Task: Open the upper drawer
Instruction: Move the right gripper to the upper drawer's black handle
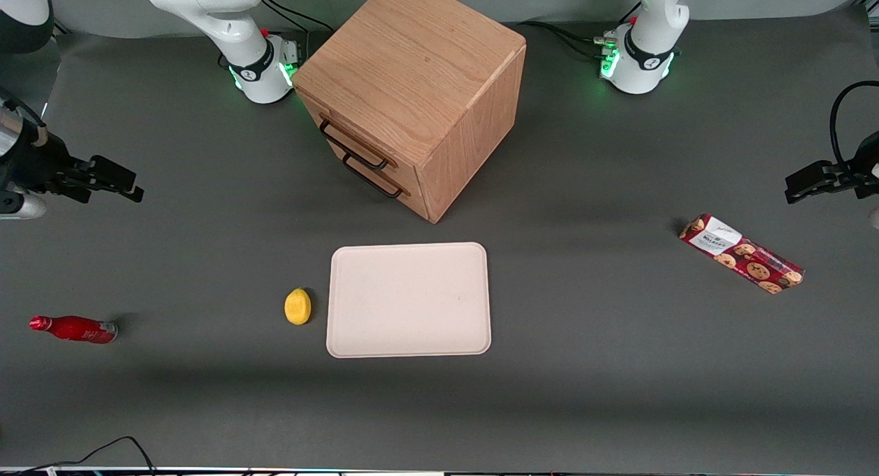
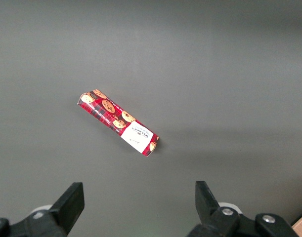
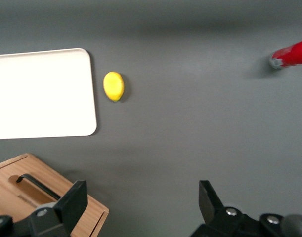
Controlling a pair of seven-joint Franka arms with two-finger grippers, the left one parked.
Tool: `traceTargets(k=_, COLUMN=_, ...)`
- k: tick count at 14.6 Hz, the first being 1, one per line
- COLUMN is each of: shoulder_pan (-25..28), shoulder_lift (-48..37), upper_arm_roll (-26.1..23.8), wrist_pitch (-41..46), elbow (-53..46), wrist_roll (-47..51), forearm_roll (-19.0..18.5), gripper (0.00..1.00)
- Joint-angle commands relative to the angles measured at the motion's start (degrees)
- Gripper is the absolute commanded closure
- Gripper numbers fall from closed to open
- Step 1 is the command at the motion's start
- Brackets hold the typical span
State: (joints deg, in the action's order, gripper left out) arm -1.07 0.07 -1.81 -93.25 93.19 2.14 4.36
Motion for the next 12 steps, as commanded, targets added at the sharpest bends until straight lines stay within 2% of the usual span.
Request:
traceTargets(k=1, shoulder_pan=0.2, shoulder_lift=-2.1, upper_arm_roll=-4.1, wrist_pitch=-0.3, elbow=3.7, wrist_roll=-5.7, forearm_roll=0.6, gripper=0.00)
traceTargets(k=5, shoulder_pan=-0.6, shoulder_lift=-1.6, upper_arm_roll=-10.9, wrist_pitch=-0.4, elbow=5.9, wrist_roll=-19.0, forearm_roll=0.7, gripper=0.00)
traceTargets(k=10, shoulder_pan=-0.8, shoulder_lift=0.5, upper_arm_roll=-19.4, wrist_pitch=-2.1, elbow=8.5, wrist_roll=-20.4, forearm_roll=1.3, gripper=0.00)
traceTargets(k=11, shoulder_pan=-0.8, shoulder_lift=0.8, upper_arm_roll=-20.4, wrist_pitch=-3.7, elbow=9.8, wrist_roll=-21.1, forearm_roll=2.0, gripper=0.00)
traceTargets(k=12, shoulder_pan=-0.8, shoulder_lift=0.8, upper_arm_roll=-21.1, wrist_pitch=-5.3, elbow=11.3, wrist_roll=-22.4, forearm_roll=4.3, gripper=0.00)
